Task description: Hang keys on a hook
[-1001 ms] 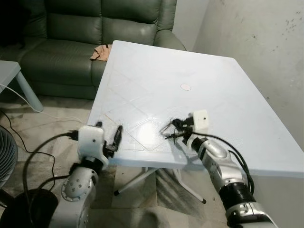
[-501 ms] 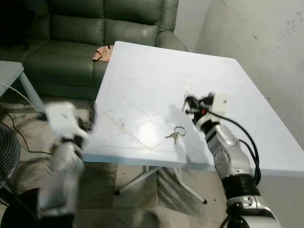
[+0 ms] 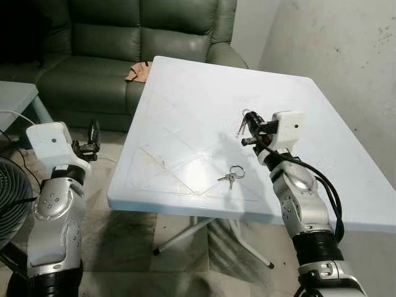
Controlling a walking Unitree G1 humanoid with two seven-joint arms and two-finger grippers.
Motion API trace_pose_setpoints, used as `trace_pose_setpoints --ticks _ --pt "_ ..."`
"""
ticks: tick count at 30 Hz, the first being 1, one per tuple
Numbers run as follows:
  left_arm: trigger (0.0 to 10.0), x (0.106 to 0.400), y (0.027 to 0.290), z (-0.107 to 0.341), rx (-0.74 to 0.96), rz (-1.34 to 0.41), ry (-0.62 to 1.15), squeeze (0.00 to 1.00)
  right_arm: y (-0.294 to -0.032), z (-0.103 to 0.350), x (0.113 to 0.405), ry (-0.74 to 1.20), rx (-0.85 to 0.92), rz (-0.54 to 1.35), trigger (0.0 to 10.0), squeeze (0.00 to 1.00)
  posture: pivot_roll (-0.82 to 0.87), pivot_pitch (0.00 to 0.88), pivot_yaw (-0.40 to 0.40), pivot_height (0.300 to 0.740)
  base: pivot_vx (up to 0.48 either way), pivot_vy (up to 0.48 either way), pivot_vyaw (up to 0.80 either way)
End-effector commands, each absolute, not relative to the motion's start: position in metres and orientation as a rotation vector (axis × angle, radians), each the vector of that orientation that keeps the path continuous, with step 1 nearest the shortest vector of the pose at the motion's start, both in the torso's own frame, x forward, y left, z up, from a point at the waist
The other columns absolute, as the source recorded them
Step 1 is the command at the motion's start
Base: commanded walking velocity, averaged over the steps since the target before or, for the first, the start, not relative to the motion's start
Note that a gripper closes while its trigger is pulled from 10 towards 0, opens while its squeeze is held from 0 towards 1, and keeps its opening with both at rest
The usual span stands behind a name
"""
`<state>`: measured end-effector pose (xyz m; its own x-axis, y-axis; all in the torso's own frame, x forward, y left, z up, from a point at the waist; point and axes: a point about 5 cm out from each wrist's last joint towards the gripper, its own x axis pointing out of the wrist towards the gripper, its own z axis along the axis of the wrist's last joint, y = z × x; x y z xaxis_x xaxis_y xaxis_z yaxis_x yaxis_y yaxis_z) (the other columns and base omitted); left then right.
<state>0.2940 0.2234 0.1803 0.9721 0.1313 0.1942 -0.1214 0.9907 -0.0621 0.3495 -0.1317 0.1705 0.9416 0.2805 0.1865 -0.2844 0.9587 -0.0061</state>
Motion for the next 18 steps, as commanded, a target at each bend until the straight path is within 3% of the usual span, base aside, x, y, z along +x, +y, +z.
trace_pose_setpoints --ticks 1,7,16,18 --pt "10.0 0.296 0.218 0.176 -0.043 0.128 -0.190 0.00 -0.134 0.167 0.350 -0.160 0.011 0.261 10.0 0.00 -0.05 0.000 -0.084 0.740 0.000 0.000 -0.59" --pt "10.0 0.294 0.201 0.162 -0.011 0.084 -0.165 0.00 -0.132 0.165 0.350 -0.181 -0.038 0.254 10.0 0.00 -0.05 0.000 -0.081 0.740 0.000 0.000 -0.71" --pt "10.0 0.293 0.200 0.157 -0.013 0.094 -0.167 0.00 -0.130 0.162 0.350 -0.172 -0.031 0.243 10.0 0.00 -0.05 0.000 -0.078 0.740 0.000 0.000 -0.74" --pt "10.0 0.296 0.209 0.165 -0.008 0.100 -0.186 0.00 -0.131 0.161 0.350 -0.175 -0.039 0.240 10.0 0.00 -0.06 0.000 -0.070 0.740 0.000 0.000 -0.73"
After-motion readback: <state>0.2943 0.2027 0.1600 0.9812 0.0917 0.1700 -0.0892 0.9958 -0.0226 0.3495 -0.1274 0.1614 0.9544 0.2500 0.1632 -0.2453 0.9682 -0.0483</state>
